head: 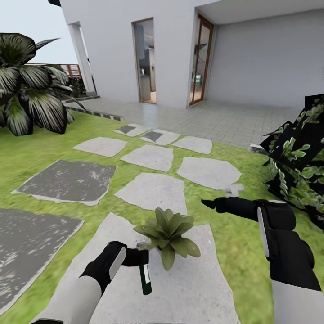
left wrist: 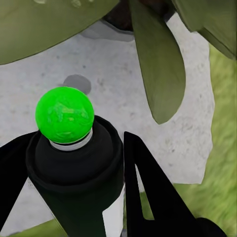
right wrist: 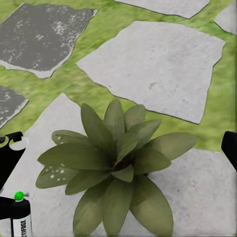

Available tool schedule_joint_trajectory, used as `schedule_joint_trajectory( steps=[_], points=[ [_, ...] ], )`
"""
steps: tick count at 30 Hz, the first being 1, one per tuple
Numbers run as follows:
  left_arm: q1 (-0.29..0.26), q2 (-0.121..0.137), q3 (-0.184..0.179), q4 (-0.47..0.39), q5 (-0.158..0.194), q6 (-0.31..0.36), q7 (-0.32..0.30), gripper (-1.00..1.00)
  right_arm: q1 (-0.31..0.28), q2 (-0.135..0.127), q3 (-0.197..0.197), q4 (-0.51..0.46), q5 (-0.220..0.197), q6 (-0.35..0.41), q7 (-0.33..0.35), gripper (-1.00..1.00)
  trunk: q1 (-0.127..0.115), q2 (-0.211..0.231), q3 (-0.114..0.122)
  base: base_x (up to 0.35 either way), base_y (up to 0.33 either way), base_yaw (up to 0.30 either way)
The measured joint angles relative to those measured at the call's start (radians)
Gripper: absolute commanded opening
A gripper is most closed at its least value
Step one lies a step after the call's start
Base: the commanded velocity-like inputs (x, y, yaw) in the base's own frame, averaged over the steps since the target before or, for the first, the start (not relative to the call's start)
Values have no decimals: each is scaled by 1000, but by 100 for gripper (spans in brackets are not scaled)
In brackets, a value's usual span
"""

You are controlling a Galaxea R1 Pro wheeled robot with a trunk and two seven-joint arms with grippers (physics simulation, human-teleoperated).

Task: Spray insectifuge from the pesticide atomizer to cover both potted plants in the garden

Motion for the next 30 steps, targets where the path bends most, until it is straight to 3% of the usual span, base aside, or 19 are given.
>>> schedule_joint_trajectory(
  steps=[6, 12, 14, 17, 21, 24, 26, 30],
  points=[
    [-1, -5, 0, -18, 7, 11, 31, -100, 0, -2, 0, 0, 0, 0, 1, 100, 3, -1, -23, 0, 0, -30],
    [-59, -22, 2, -72, 26, 126, 51, -100, 0, -2, 0, 0, 0, 0, 1, 100, 5, -3, -46, 0, 0, -2],
    [-93, -28, 4, -89, 49, 182, 53, -100, 0, -2, 0, 0, -1, 0, 2, 100, 6, -3, -54, 0, 0, 0],
    [-99, -27, 2, -157, 102, 229, 56, -100, 0, -3, 0, 0, -1, 0, 2, 100, 6, -3, -54, 0, 0, 0],
    [-54, -19, 2, -253, 150, 258, 50, -100, 1, -3, 1, 0, -1, 0, 3, 100, 6, -3, -54, 0, 0, 0],
    [-5, -21, -1, -385, 194, 305, 50, -100, 1, -2, 1, 0, -1, 0, 3, 100, 6, -3, -54, 0, 0, 0],
    [4, -24, -2, -419, 228, 325, 54, -100, 1, -2, 1, 0, -1, 0, 2, 100, 6, -3, -54, 0, 0, 0],
    [6, -36, -3, -431, 253, 334, 74, -100, 0, -3, 2, 0, -1, 0, 3, 100, 6, -3, -54, 0, 0, 0]
  ],
)
